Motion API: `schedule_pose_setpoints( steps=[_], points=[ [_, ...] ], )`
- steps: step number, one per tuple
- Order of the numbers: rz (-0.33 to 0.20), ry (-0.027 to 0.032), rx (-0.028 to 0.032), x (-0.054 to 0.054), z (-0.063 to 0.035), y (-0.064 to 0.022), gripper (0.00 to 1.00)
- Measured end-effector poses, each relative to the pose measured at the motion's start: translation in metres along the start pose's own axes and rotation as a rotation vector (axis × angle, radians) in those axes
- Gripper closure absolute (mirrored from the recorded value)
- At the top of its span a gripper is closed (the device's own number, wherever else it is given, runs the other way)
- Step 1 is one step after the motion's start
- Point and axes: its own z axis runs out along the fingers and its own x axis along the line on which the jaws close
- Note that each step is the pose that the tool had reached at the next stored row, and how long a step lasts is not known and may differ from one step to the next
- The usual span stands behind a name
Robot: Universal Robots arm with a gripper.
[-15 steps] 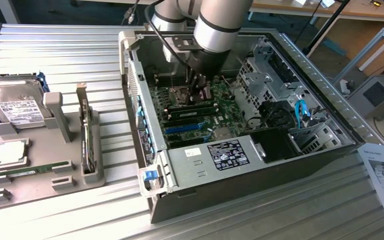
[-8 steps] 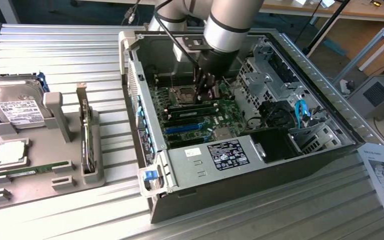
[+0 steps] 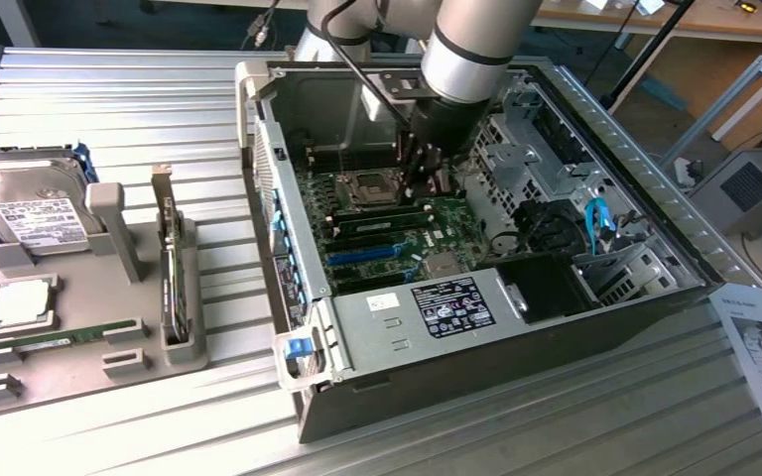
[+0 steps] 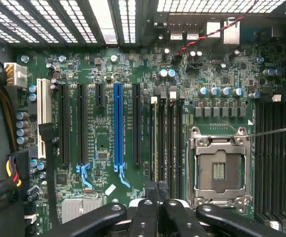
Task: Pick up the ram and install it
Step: 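Press down the ram until it locks into place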
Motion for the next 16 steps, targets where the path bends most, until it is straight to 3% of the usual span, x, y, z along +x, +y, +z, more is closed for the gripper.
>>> schedule_pose_setpoints(
  steps=[4,7,12,16],
  points=[
    [0.0,0.0,-0.0001,0.0,0.0,-0.0009,0.89],
    [0.0,-0.0001,0.0,0.0,-0.0001,-0.007,0.89],
    [0.0,-0.0002,0.0,-0.0001,-0.0001,-0.0074,0.89],
    [0.0,0.0,0.0001,-0.0003,-0.0063,-0.0073,0.89]
  ],
)
